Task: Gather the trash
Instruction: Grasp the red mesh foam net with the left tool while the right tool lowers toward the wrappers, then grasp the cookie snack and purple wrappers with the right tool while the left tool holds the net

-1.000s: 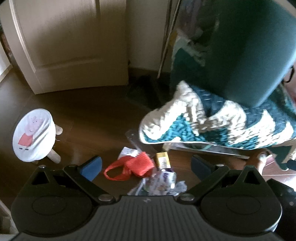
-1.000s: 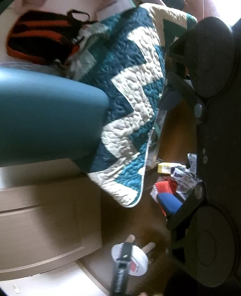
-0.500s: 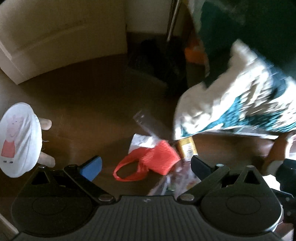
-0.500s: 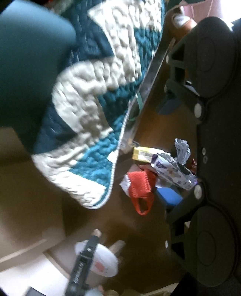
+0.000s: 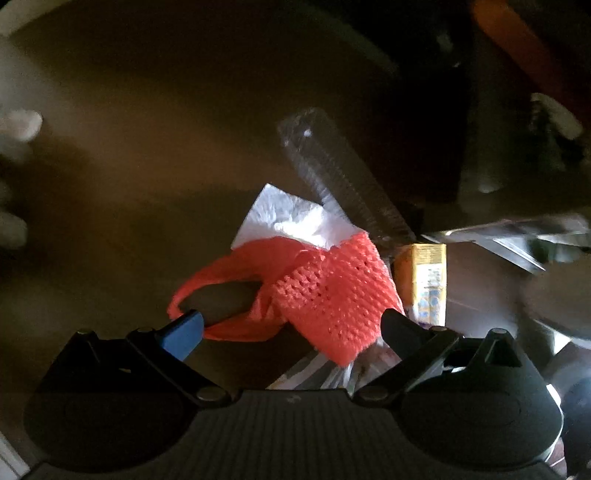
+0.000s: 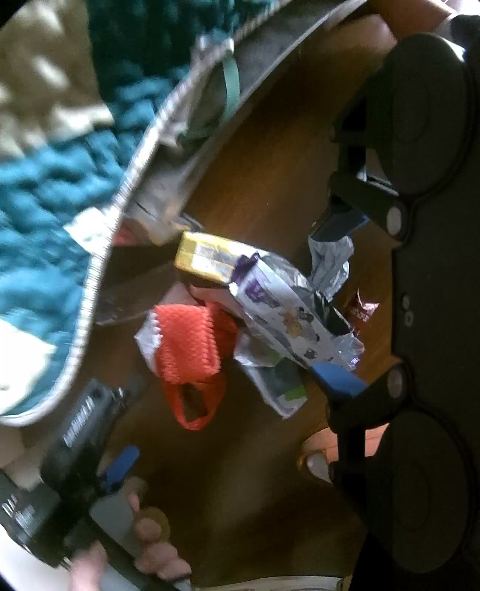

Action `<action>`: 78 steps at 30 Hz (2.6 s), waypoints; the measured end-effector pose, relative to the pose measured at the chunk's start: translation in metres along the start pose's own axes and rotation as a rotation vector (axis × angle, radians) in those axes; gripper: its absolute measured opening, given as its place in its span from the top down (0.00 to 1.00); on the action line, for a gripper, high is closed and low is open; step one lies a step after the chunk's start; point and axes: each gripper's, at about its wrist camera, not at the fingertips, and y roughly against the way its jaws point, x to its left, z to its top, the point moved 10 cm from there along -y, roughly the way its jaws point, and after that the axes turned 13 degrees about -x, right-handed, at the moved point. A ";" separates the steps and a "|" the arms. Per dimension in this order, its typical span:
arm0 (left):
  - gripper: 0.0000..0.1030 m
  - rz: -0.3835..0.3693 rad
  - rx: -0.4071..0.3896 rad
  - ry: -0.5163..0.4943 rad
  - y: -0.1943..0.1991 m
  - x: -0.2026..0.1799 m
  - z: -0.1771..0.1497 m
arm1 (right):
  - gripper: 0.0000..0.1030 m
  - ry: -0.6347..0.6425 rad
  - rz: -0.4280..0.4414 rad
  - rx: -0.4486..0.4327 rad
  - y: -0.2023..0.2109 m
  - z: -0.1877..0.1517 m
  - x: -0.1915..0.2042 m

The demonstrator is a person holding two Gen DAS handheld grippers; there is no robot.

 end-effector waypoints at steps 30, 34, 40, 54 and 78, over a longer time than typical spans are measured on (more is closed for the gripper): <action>0.83 -0.093 -0.022 0.132 -0.047 -0.032 -0.004 | 1.00 -0.227 -0.019 0.024 -0.089 -0.012 -0.020; 0.89 -0.108 -0.042 0.120 -0.037 -0.033 -0.005 | 1.00 -0.216 -0.019 -0.019 -0.079 -0.004 -0.024; 0.90 -0.126 -0.035 0.071 -0.012 -0.025 -0.016 | 1.00 -0.211 -0.031 -0.051 -0.054 0.004 -0.022; 0.90 -0.109 -0.209 0.052 0.131 -0.002 0.017 | 1.00 -0.153 -0.116 -0.278 0.105 0.043 -0.018; 0.90 -0.143 -0.455 0.047 0.276 -0.074 0.012 | 0.82 -0.113 -0.191 -0.247 0.153 0.005 -0.054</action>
